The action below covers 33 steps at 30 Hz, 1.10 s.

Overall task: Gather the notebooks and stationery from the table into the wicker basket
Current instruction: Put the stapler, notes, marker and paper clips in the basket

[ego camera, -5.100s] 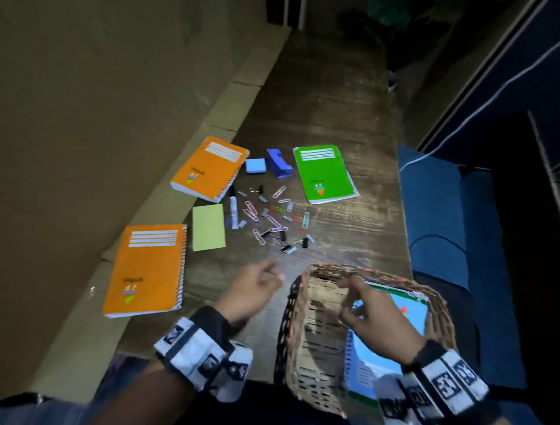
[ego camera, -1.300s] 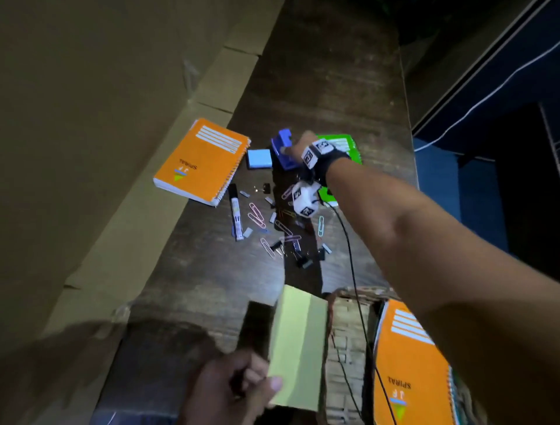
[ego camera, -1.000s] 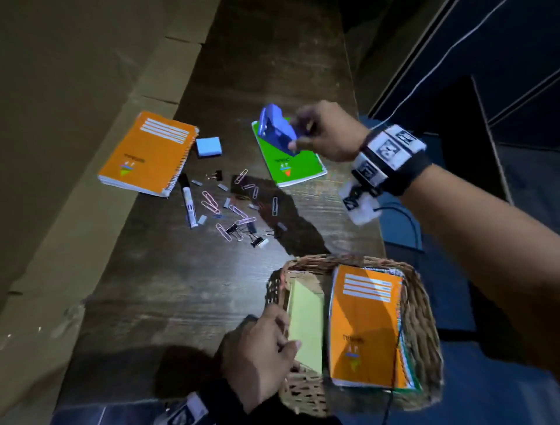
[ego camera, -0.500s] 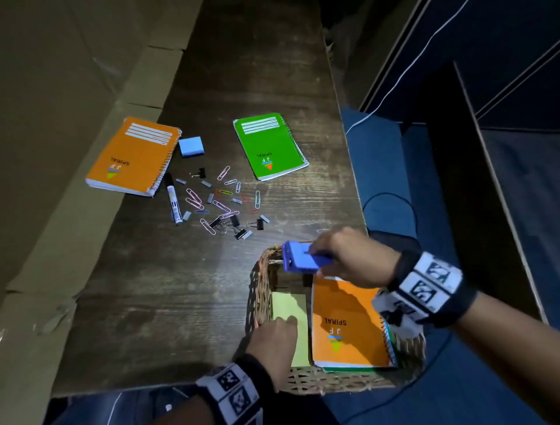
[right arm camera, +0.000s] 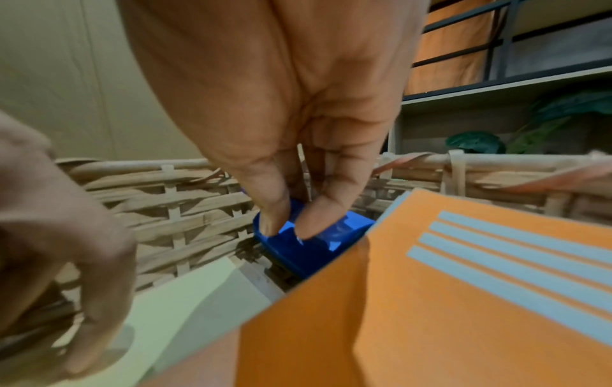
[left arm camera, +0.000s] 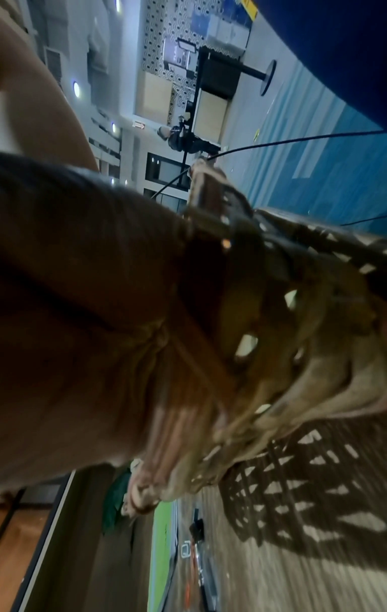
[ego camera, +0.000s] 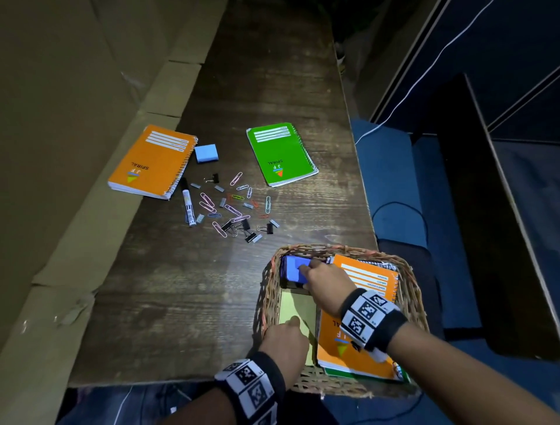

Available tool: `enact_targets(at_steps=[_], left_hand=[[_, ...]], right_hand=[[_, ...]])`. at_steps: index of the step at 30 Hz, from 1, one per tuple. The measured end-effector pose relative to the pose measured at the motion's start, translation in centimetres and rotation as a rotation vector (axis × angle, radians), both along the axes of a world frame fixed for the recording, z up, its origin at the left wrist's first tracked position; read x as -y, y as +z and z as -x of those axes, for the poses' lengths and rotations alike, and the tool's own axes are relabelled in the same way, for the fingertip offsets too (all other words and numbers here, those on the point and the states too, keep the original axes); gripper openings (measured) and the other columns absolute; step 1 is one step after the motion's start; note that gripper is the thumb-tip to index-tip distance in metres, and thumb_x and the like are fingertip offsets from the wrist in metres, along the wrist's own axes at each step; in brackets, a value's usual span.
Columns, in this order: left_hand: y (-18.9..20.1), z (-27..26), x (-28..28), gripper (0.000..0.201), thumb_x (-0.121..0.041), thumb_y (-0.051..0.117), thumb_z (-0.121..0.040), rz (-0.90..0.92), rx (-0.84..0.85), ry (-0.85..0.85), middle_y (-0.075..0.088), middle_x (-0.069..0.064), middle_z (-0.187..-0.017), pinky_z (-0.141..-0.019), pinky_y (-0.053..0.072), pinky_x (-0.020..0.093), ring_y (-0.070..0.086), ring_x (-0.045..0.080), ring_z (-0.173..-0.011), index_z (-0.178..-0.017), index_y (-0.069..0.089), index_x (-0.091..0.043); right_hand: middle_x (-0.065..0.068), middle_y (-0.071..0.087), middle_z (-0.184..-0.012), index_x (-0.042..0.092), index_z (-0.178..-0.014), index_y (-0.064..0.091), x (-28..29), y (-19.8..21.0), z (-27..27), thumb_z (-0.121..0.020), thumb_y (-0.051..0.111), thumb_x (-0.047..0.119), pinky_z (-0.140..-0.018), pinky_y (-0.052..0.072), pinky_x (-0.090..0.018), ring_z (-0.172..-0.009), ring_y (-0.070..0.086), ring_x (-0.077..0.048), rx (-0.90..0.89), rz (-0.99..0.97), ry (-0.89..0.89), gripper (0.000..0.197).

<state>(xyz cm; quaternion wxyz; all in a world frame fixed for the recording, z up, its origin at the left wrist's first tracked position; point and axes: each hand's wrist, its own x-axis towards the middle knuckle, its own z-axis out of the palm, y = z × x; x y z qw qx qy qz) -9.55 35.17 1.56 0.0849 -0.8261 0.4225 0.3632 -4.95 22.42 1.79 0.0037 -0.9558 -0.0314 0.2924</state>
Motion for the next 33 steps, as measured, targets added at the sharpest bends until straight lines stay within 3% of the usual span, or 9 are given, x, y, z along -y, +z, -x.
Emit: enact_targets(at_steps=[6, 12, 14, 16, 18, 24, 26, 29, 33], left_hand=[[-0.2, 0.5, -0.1, 0.03, -0.004, 0.045, -0.092, -0.005, -0.02, 0.024, 0.04, 0.02, -0.138, -0.068, 0.033, 0.036, 0.057, 0.034, -0.104, -0.118, 0.06, 0.001], [0.0, -0.1, -0.5, 0.03, -0.002, 0.045, -0.092, 0.054, -0.096, 0.039, 0.042, 0.02, -0.13, -0.053, 0.027, 0.029, 0.032, 0.028, -0.058, -0.117, 0.06, 0.005], [-0.1, -0.4, -0.6, 0.03, 0.001, 0.043, -0.092, 0.077, -0.125, 0.065, 0.043, 0.022, -0.13, -0.05, 0.023, 0.028, 0.025, 0.025, -0.054, -0.116, 0.06, 0.007], [-0.3, -0.6, -0.7, 0.031, 0.002, 0.041, -0.092, 0.078, -0.146, 0.094, 0.041, 0.023, -0.131, -0.063, 0.04, 0.033, 0.05, 0.039, -0.077, -0.116, 0.06, 0.009], [-0.4, -0.6, -0.8, 0.033, 0.002, 0.039, -0.093, 0.08, -0.189, 0.139, 0.039, 0.022, -0.134, -0.084, 0.046, 0.041, 0.051, 0.04, -0.11, -0.119, 0.057, 0.009], [1.6, -2.2, -0.7, 0.034, -0.006, 0.036, -0.098, 0.04, -0.25, 0.222, 0.048, 0.024, -0.133, -0.095, 0.042, 0.047, 0.051, 0.04, -0.119, -0.127, 0.048, 0.008], [3.1, -4.5, -1.3, 0.031, -0.01, 0.041, -0.098, 0.137, -0.229, 0.249, 0.05, 0.022, -0.13, -0.088, 0.044, 0.046, 0.053, 0.041, -0.117, -0.123, 0.053, 0.005], [3.2, -7.7, -4.1, 0.028, -0.035, 0.052, -0.091, 0.334, -0.141, 0.45, 0.058, 0.009, -0.116, -0.086, 0.049, 0.039, 0.06, 0.032, -0.107, -0.107, 0.061, -0.013], [1.5, -10.8, -7.9, 0.025, -0.042, 0.057, -0.083, 0.468, -0.131, 0.658, 0.066, 0.004, -0.098, -0.081, 0.047, 0.034, 0.061, 0.023, -0.093, -0.093, 0.056, -0.018]], right_hand=[[-0.018, 0.051, -0.126, 0.003, -0.131, 0.043, -1.3, 1.1, -0.7, -0.093, 0.04, 0.004, -0.081, 0.05, -0.04, -0.106, 0.059, -0.035, -0.059, 0.119, 0.055, 0.038], [-0.016, 0.047, -0.129, 0.006, -0.134, 0.04, -1.4, 1.5, -0.3, -0.091, 0.042, 0.004, -0.08, 0.049, -0.039, -0.105, 0.059, -0.033, -0.069, 0.136, 0.016, 0.042], [-0.016, 0.048, -0.126, 0.006, -0.134, 0.04, -1.3, 1.2, 0.2, -0.092, 0.041, 0.004, -0.078, 0.049, -0.038, -0.104, 0.059, -0.034, -0.096, 0.146, 0.009, 0.042], [-0.016, 0.049, -0.125, 0.005, -0.136, 0.037, -1.3, 0.7, 0.5, -0.093, 0.04, 0.006, -0.078, 0.049, -0.039, -0.104, 0.059, -0.034, -0.117, 0.153, -0.019, 0.043], [-0.016, 0.05, -0.126, 0.006, -0.139, 0.033, -1.2, 0.4, 0.3, -0.093, 0.04, 0.006, -0.078, 0.05, -0.039, -0.104, 0.06, -0.033, -0.119, 0.154, -0.03, 0.046], [-0.011, 0.053, -0.129, 0.018, -0.131, 0.046, -0.9, 2.7, -1.6, -0.09, 0.05, 0.018, -0.084, 0.049, -0.039, -0.108, 0.06, -0.032, -0.157, 0.063, -0.084, 0.042], [-0.008, 0.059, -0.123, 0.021, -0.124, 0.057, -0.6, 5.6, -4.4, -0.085, 0.059, 0.029, -0.086, 0.049, -0.036, -0.106, 0.061, -0.029, -0.078, -0.088, -0.137, 0.04], [-0.012, 0.067, -0.108, 0.016, -0.117, 0.063, -1.5, 9.1, -12.4, -0.084, 0.064, 0.029, -0.082, 0.046, -0.034, -0.1, 0.062, -0.031, 0.188, -0.279, -0.138, 0.035], [-0.017, 0.064, -0.116, 0.014, -0.124, 0.057, -5.7, 6.6, -26.0, -0.082, 0.067, 0.023, -0.089, 0.046, -0.035, -0.109, 0.059, -0.034, 0.326, -0.3, -0.018, 0.045]])
